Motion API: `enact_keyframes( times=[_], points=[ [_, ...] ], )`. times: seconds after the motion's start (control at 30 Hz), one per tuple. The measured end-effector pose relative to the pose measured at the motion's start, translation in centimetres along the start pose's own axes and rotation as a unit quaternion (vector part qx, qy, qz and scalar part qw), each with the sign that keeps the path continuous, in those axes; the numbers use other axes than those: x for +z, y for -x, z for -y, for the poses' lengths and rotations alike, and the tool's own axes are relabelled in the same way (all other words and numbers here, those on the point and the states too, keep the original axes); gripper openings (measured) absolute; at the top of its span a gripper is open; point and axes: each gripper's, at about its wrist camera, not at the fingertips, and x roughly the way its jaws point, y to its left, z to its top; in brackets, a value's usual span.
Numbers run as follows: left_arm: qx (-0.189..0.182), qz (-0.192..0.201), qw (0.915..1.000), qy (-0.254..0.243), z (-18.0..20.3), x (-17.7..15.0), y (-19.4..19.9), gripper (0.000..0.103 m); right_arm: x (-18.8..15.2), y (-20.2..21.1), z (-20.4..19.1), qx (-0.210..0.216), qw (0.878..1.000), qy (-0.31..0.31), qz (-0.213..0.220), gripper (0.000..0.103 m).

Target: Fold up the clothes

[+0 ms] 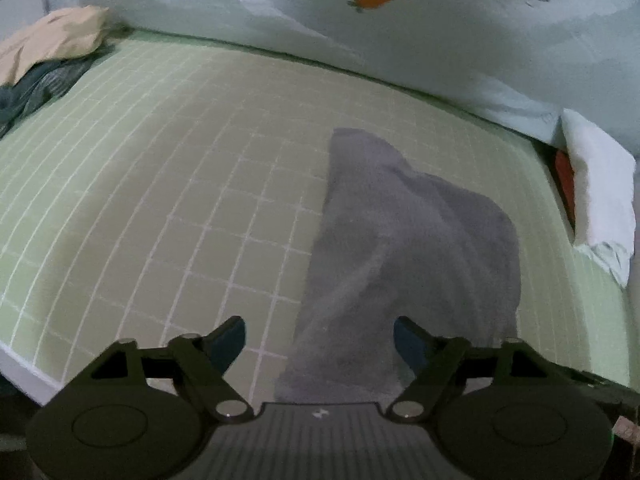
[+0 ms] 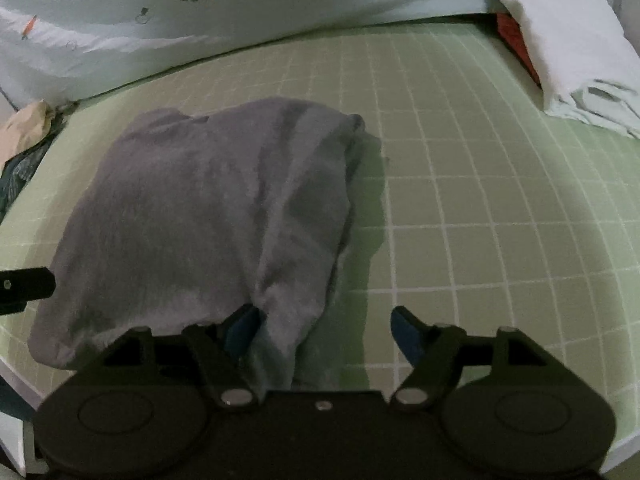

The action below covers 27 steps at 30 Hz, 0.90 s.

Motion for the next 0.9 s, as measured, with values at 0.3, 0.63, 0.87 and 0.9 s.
enact_keyframes(
  times=[0.3, 0.63, 0.87, 0.9],
  points=[
    [-0.035, -0.016, 0.9976, -0.058, 0.6, 3.1, -2.4, 0.085, 2.5, -0.8, -0.2, -0.005, 0.998, -0.066, 0.018, 0.086],
    [-0.082, -0.066, 0.992, -0.069, 0.1, 5.3, -7.2, 0.089, 5.5, -4.6, -0.2, -0.033, 0.988, -0.147, -0.02, 0.086],
    [-0.129, -0.081, 0.9869, -0.053, -0.4, 5.6, -8.5, 0.081, 6.2, -3.8, -1.1, -0.02, 0.99, -0.143, -0.008, 0.055],
    [-0.146, -0.091, 0.9839, -0.049, -0.4, 5.6, -8.8, 0.067, 6.3, -3.7, -1.2, -0.018, 0.99, -0.142, -0.006, 0.044]
  ],
)
